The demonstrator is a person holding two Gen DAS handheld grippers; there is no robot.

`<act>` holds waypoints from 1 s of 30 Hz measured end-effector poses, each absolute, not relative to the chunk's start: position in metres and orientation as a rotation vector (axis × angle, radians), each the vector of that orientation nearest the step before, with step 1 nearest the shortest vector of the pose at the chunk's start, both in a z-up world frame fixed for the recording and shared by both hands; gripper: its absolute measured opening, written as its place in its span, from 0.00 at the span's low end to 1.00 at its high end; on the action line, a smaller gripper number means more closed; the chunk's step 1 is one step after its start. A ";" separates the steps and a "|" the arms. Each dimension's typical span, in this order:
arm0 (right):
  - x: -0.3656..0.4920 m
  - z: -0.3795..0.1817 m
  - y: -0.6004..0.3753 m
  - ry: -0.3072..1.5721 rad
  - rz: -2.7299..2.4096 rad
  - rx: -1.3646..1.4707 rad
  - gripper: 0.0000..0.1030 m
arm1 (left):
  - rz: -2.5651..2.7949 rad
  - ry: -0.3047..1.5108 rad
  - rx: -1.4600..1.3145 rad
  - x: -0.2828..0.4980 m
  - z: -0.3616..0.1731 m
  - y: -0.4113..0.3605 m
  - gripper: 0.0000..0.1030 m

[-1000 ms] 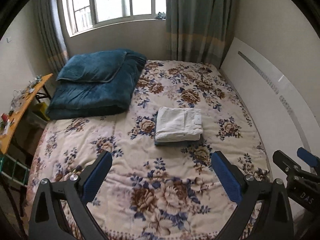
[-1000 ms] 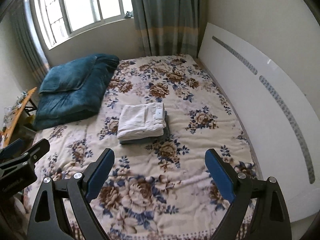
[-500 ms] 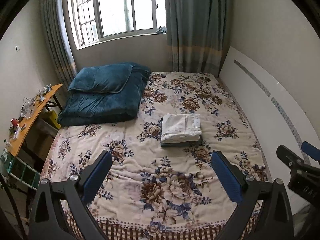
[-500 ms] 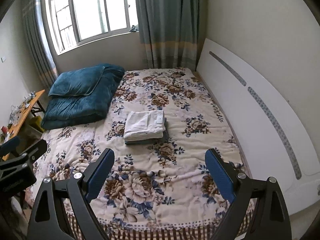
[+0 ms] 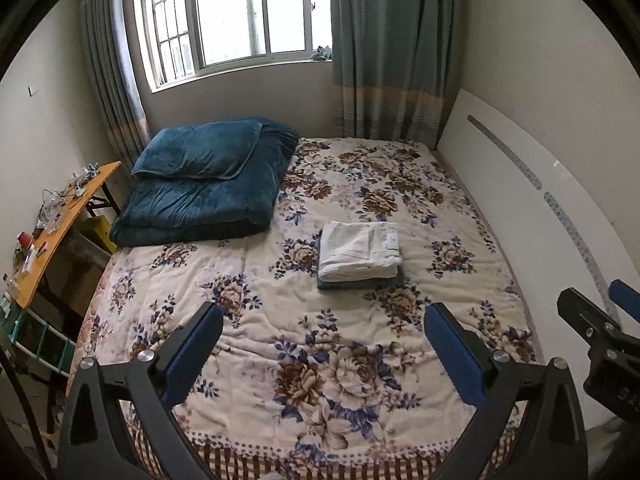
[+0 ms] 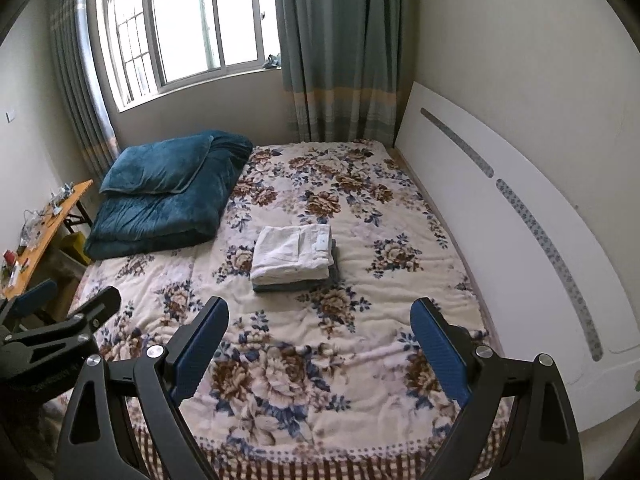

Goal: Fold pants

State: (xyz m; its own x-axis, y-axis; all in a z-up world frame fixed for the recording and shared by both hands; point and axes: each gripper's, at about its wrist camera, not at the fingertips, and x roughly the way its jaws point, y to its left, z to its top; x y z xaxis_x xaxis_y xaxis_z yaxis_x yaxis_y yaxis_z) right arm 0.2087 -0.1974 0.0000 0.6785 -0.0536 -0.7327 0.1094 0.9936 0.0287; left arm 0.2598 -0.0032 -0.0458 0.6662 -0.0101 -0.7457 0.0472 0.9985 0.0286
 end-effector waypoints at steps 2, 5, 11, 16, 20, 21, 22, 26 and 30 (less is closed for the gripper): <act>0.221 -0.010 -0.197 0.816 -0.102 0.065 0.94 | -0.015 0.840 0.058 0.274 -0.058 -0.005 1.00; 0.247 -0.029 -0.197 0.822 -0.119 0.056 0.94 | 0.000 0.860 0.064 0.294 -0.076 -0.006 1.00; 0.295 -0.069 -0.202 0.865 -0.141 0.046 0.95 | 0.016 0.897 0.075 0.329 -0.103 -0.008 1.00; 0.330 -0.102 -0.208 0.917 -0.143 0.074 0.94 | 0.036 0.921 0.098 0.355 -0.125 -0.012 1.00; 0.350 -0.122 -0.210 0.944 -0.146 0.089 0.95 | 0.038 0.949 0.090 0.372 -0.141 -0.013 1.00; 0.353 -0.126 -0.210 0.948 -0.148 0.084 0.95 | 0.041 0.955 0.093 0.376 -0.143 -0.013 1.00; 0.358 -0.131 -0.210 0.959 -0.148 0.079 0.95 | 0.041 0.966 0.090 0.381 -0.147 -0.013 1.00; 0.369 -0.143 -0.210 0.979 -0.149 0.076 0.94 | 0.044 0.976 0.087 0.388 -0.153 -0.013 1.00; 0.374 -0.147 -0.210 0.982 -0.146 0.078 0.95 | 0.046 0.971 0.096 0.389 -0.158 -0.015 1.00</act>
